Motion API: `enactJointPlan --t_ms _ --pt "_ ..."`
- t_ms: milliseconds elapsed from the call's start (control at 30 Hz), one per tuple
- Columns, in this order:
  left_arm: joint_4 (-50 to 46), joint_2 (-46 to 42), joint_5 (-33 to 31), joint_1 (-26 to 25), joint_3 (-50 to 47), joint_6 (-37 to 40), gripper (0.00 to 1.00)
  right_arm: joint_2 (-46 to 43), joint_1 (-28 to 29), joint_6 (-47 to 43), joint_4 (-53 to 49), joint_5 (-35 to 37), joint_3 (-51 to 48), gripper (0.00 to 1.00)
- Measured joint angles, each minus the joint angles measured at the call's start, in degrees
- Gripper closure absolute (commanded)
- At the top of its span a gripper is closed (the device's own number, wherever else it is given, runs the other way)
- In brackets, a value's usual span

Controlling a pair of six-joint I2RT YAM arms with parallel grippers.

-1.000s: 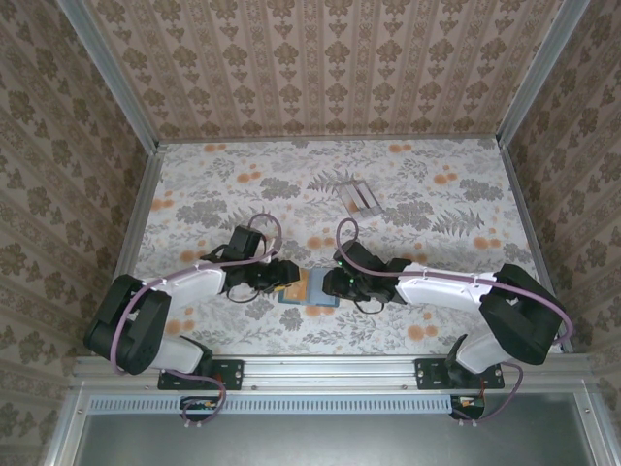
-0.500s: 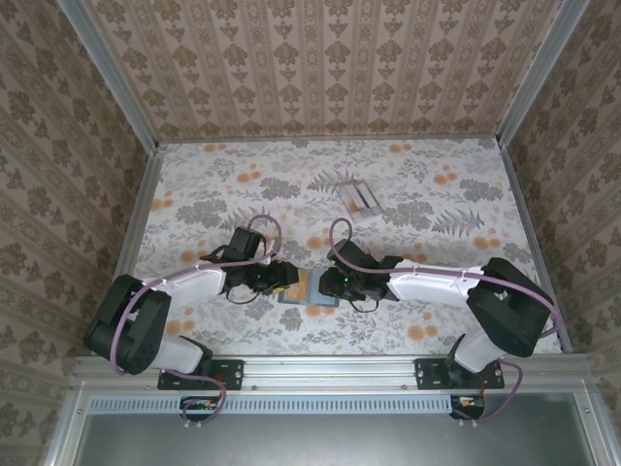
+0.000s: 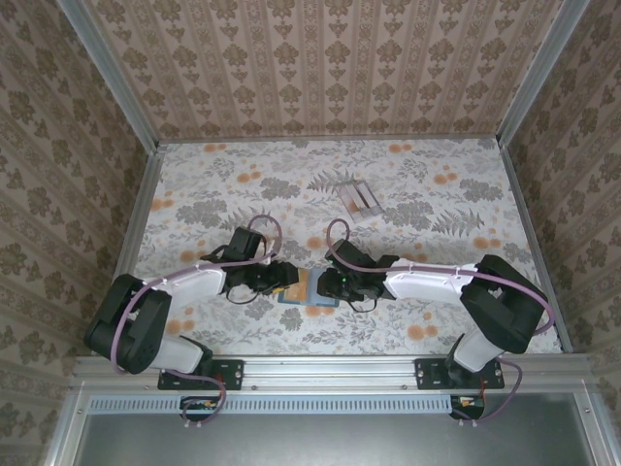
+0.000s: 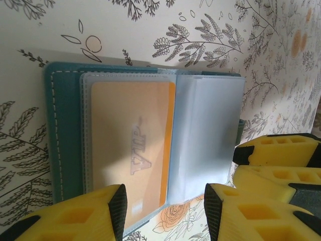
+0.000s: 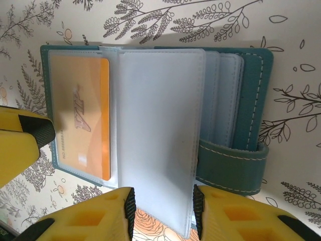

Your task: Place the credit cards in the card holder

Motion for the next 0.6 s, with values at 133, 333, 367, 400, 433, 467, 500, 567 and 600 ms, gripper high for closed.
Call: enactJointPlan --t_ms 133,333,367,400,433,467,500,567,600 --pt "0.0 0.2 0.0 0.3 0.0 0.0 0.52 0.0 0.0 0.0 -0.2 0.0 0.0 0.60" --pt "0.0 0.5 0.0 0.3 0.0 0.0 0.52 0.0 0.0 0.0 -0.2 0.0 0.0 0.58" --pt "0.0 0.5 0.0 0.3 0.0 0.0 0.52 0.0 0.0 0.0 -0.2 0.0 0.0 0.58" --pt "0.1 0.5 0.0 0.3 0.0 0.0 0.52 0.0 0.0 0.0 -0.2 0.0 0.0 0.58" --pt "0.0 0.5 0.0 0.3 0.0 0.0 0.52 0.0 0.0 0.0 -0.2 0.0 0.0 0.58" --pt "0.0 0.5 0.0 0.3 0.0 0.0 0.52 0.0 0.0 0.0 -0.2 0.0 0.0 0.58" --pt "0.0 0.5 0.0 0.3 0.0 0.0 0.52 0.0 0.0 0.0 -0.2 0.0 0.1 0.59" --pt "0.1 0.5 0.0 0.3 0.0 0.0 0.52 0.0 0.0 0.0 -0.2 0.0 0.2 0.60" --pt "0.0 0.5 0.0 0.3 0.0 0.0 0.52 0.0 0.0 0.0 -0.2 0.0 0.3 0.62"
